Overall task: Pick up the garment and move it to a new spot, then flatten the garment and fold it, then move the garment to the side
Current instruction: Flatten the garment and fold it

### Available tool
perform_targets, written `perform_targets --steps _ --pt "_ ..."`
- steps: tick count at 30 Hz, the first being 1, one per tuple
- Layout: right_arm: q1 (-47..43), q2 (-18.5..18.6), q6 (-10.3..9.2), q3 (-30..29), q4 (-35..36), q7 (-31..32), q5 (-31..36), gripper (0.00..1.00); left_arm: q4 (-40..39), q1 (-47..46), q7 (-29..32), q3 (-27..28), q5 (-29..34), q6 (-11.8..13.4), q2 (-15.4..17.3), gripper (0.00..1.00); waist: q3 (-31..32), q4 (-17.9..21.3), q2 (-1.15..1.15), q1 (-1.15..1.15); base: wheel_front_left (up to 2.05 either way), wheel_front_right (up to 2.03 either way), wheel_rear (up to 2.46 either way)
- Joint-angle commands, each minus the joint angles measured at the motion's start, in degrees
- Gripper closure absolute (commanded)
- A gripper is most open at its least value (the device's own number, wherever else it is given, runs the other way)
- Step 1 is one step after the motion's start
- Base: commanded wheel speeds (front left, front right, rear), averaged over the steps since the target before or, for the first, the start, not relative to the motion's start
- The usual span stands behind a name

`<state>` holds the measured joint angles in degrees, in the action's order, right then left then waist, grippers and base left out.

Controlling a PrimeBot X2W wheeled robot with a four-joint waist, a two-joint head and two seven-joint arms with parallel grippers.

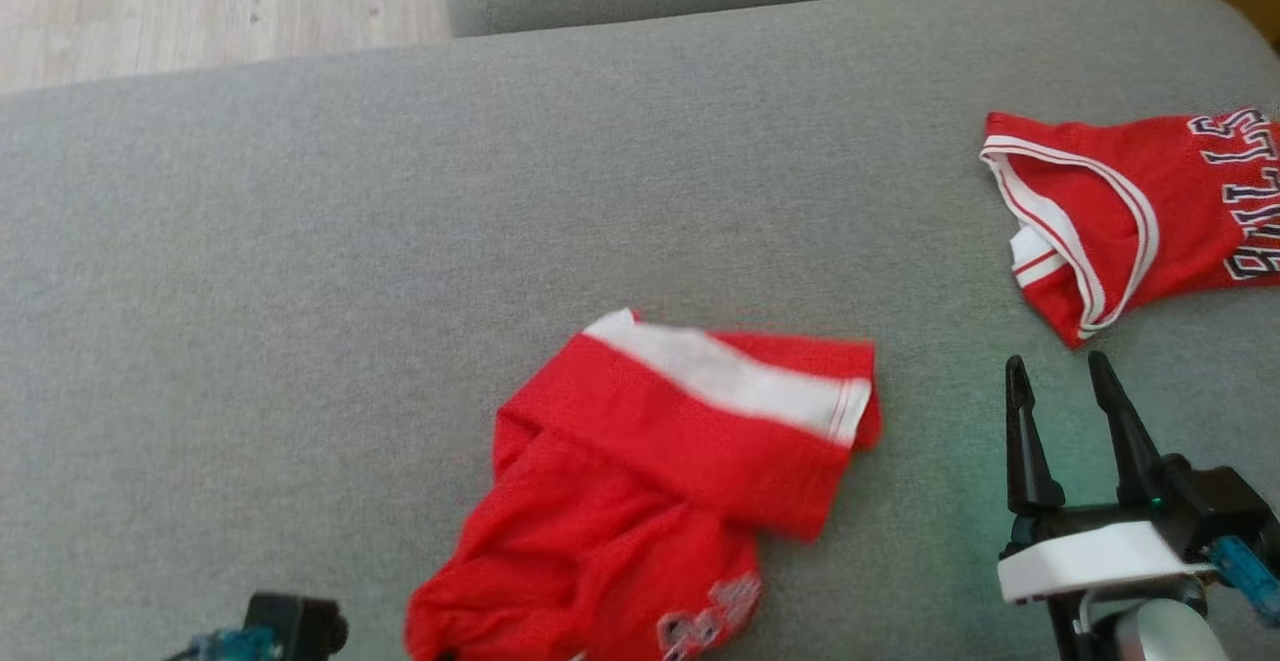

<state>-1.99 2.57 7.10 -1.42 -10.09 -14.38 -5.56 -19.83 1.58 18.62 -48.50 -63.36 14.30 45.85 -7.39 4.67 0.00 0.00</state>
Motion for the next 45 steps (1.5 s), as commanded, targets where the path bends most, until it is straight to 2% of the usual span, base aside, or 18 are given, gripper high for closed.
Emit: perform_targets --steps 1,3,4,5,7,9,18,21,23,26,32,36,39,41,42,43,44,45 --pt "1.5 0.3 0.39 1.2 1.4 -0.6 -0.3 0.0 0.6 -1.7 -1.5 1.6 1.9 0.9 1.9 1.0 -0.5 -0.4 0.0 0.0 0.0 0.0 0.0" --pt "1.6 0.3 0.39 1.2 1.4 -0.6 -0.1 0.0 3.0 -0.3 -3.5 1.2 1.1 0.9 -0.6 1.0 -0.6 -0.7 0.0 0.0 0.0 0.0 0.0" --pt "1.7 0.3 0.39 1.2 1.3 -0.6 0.0 0.0 4.1 0.0 -4.8 1.2 1.5 0.9 -1.6 0.54 -0.7 -0.9 0.0 0.0 0.0 0.0 0.0" --pt "1.8 0.3 0.39 1.2 1.3 -0.6 0.1 0.0 5.1 0.4 -6.0 1.3 1.3 0.9 -2.8 0.0 -0.7 -1.0 0.0 0.0 0.0 0.0 0.0" --pt "1.9 0.3 0.39 1.2 1.3 -0.6 0.3 0.0 6.1 1.3 -7.5 1.4 0.4 0.4 -4.5 0.0 -0.6 -1.0 0.0 0.0 0.0 0.0 0.0" --pt "2.0 0.3 0.39 1.3 1.2 -0.6 0.6 0.0 6.5 2.4 -9.0 2.3 -0.6 0.4 -4.9 0.0 -0.4 -0.9 0.0 0.0 0.0 0.0 0.0" --pt "1.4 0.3 0.39 1.3 1.1 -0.6 1.4 0.0 5.3 7.2 -16.4 10.6 -2.9 4.0 0.8 0.0 0.9 -0.2 0.0 0.0 0.0 0.0 0.0" --pt "1.6 0.3 0.39 1.6 1.4 -0.6 1.3 0.0 1.0 6.0 -16.7 8.9 1.1 3.1 2.0 0.0 1.0 0.6 0.0 0.0 0.0 0.0 0.0" --pt "1.5 0.3 0.39 1.7 1.4 -0.6 1.4 0.0 -1.5 4.3 -15.6 6.7 3.3 2.8 0.6 0.0 1.0 0.9 0.0 0.0 0.0 0.0 0.0" --pt "1.5 0.3 0.39 2.0 1.4 -0.6 1.5 0.0 -3.2 1.2 -12.5 2.6 5.5 2.2 -3.2 0.0 0.5 1.5 0.0 0.0 0.0 0.0 0.0" --pt "2.4 0.3 0.39 2.6 1.5 -0.6 1.1 0.0 3.2 -4.3 -8.2 -3.3 8.5 1.9 -11.3 0.0 -0.9 3.6 0.0 0.0 0.0 0.0 0.0" --pt "2.6 0.3 0.39 2.1 1.6 -0.6 1.1 0.0 5.9 -5.4 -8.1 -3.8 8.3 1.3 -13.5 0.0 -1.5 4.5 0.0 0.0 0.0 0.0 0.0" --pt "2.7 0.3 0.39 1.8 1.6 -0.6 1.1 0.0 8.0 -6.1 -8.0 -3.9 8.6 1.3 -13.8 0.0 -2.1 5.3 0.0 0.0 0.0 0.0 0.0" --pt "2.8 0.3 0.39 1.6 1.6 -0.6 1.1 0.0 8.4 -6.7 -7.8 -4.3 8.7 0.2 -14.0 0.0 -2.3 5.6 0.0 0.0 0.0 0.0 0.0" --pt "2.8 0.3 0.39 1.5 1.7 -0.6 1.0 0.0 8.1 -6.8 -7.8 -4.6 8.1 -0.9 -14.5 0.15 -2.4 5.7 0.0 0.0 0.0 0.0 0.0" --pt "2.8 0.3 0.39 1.4 1.7 -0.6 1.0 0.0 7.7 -7.0 -7.8 -4.7 7.4 -2.1 -15.0 0.72 -2.5 5.7 0.0 0.0 0.0 0.0 0.0" --pt "2.8 0.3 0.39 1.4 1.6 -0.6 1.0 0.0 7.2 -7.4 -7.6 -5.4 7.0 -3.9 -15.5 1.0 -2.6 5.7 0.0 0.0 0.0 0.0 0.0" --pt "2.8 0.3 0.39 1.2 1.6 -0.6 1.0 0.0 6.6 -7.6 -7.3 -6.0 6.2 -5.7 -16.0 1.0 -2.6 5.6 0.0 0.0 0.0 0.0 0.0"
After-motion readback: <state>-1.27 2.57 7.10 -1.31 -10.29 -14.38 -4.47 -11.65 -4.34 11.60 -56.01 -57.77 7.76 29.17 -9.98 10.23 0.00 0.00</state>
